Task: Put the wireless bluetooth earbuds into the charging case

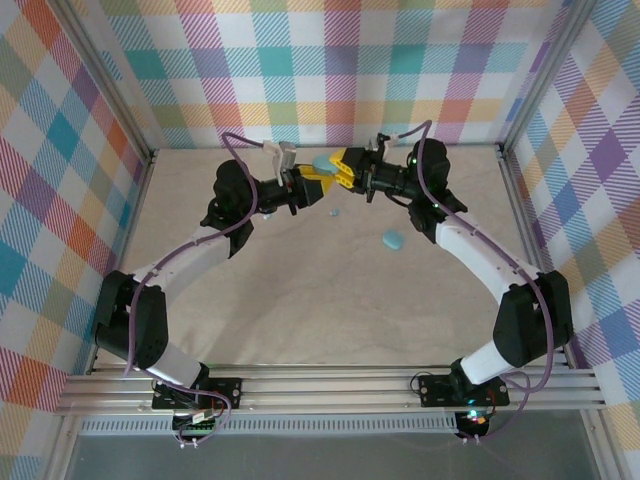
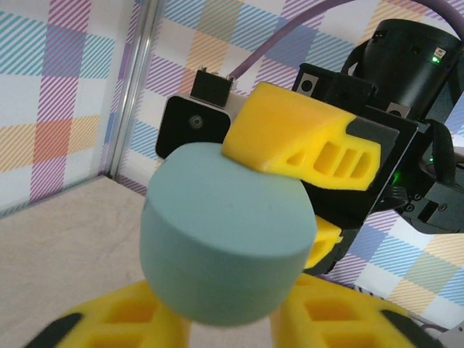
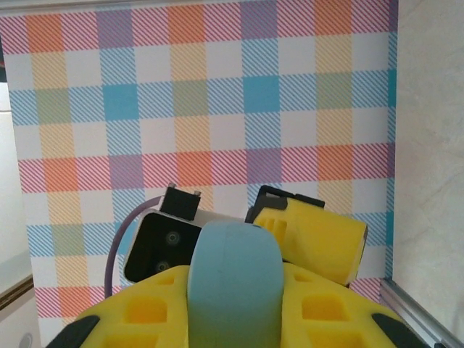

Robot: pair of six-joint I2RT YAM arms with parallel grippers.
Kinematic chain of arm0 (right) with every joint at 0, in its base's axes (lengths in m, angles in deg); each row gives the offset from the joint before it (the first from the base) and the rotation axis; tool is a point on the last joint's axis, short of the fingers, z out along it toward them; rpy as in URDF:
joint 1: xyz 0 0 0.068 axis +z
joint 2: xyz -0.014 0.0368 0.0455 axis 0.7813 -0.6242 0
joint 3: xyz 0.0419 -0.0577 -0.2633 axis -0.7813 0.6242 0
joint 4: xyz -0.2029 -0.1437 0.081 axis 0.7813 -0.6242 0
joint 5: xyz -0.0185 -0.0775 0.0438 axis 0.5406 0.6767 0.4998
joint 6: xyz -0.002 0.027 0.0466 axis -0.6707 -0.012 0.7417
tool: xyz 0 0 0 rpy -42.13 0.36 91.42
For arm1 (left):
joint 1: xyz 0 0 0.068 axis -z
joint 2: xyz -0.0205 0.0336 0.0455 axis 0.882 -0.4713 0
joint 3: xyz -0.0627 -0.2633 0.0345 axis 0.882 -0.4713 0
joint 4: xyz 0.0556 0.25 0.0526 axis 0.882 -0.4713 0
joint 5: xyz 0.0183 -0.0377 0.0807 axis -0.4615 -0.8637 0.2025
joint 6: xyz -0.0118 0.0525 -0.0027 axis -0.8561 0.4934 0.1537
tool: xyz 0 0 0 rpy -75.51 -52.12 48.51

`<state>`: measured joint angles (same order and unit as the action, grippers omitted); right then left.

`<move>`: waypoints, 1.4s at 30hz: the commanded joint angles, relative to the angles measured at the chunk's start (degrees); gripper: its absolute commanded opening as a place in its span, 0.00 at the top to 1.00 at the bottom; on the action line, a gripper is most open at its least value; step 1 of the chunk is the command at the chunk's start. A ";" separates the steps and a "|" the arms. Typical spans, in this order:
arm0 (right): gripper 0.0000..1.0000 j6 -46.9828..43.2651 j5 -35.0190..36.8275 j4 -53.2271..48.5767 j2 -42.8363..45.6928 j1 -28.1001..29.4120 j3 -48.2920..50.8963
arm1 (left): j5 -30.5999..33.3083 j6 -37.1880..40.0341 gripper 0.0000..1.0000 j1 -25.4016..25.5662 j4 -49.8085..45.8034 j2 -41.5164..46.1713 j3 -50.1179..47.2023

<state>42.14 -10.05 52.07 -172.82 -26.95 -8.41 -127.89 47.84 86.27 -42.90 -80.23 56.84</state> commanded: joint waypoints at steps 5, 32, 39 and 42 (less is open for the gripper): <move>0.85 -0.18 -1.72 0.56 -1.38 0.43 -1.69 | -0.41 0.97 0.54 0.38 0.60 0.52 2.22; 0.86 -0.82 -2.79 -0.63 -2.36 0.46 -1.52 | 1.43 2.33 0.62 -1.27 0.94 1.26 0.58; 0.75 -0.63 -2.76 -0.59 -2.35 0.45 -1.51 | 0.82 2.36 0.76 -1.27 0.63 1.23 0.61; 0.65 -1.39 -2.56 -0.56 -2.23 0.40 -1.51 | 0.71 2.82 0.79 -1.27 -0.11 1.74 0.47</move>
<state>42.07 -12.23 51.02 -174.51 -26.84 -8.73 -126.90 49.70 85.59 -44.08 -80.23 57.03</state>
